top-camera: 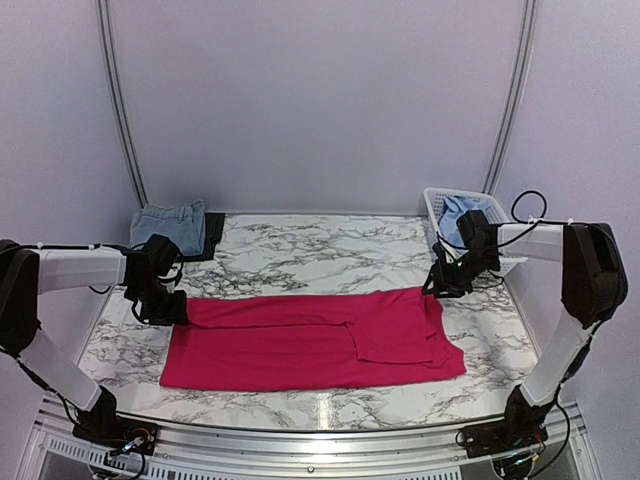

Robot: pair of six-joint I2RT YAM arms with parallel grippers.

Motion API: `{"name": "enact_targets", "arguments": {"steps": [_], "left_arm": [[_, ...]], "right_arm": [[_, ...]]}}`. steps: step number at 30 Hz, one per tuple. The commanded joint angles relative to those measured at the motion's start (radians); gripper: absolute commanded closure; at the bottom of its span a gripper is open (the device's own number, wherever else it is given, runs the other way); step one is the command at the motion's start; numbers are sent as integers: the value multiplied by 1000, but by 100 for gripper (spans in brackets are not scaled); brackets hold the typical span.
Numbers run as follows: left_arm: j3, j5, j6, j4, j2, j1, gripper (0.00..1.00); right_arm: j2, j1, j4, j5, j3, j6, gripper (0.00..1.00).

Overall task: Fold and stack the mixed laundry pile
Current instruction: Adjust the rectangle-folded T-shirt at the center of the board.

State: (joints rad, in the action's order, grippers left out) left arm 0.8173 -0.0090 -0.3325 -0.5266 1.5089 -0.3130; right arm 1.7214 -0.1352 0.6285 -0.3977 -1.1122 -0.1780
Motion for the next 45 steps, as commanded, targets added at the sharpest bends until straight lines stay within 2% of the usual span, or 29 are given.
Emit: {"name": "enact_targets", "arguments": {"steps": [1,5,11,15,17,24,28,30,35,40,45], "left_arm": [[77,-7,20,-45,-58,25,54],[141,4,31,-43,-43,59,52],[238,33,43,-13,54,82,46],[275,19,27,11,132,90,45],[290,17,22,17,171,92,45],[300,-34,0,17,259,94,48],[301,-59,0,17,293,94,57],[300,-60,0,17,307,94,65],[288,-54,-6,18,317,110,99],[269,-114,-1,19,292,139,100],[248,-136,1,22,277,162,100]], "right_arm": [[34,9,-44,-43,-67,-40,60],[77,9,-53,-56,-91,-50,62],[134,10,-73,-50,-113,-63,63],[161,9,-86,-48,-113,-76,67],[168,9,-89,-50,-111,-78,72],[148,10,-76,-49,-113,-72,100],[137,9,-73,-52,-117,-72,100],[126,9,-67,-49,-117,-72,100],[88,9,-40,-3,-115,-61,100],[60,15,-19,52,-83,-42,100],[84,22,-70,49,-60,-51,100]]}}
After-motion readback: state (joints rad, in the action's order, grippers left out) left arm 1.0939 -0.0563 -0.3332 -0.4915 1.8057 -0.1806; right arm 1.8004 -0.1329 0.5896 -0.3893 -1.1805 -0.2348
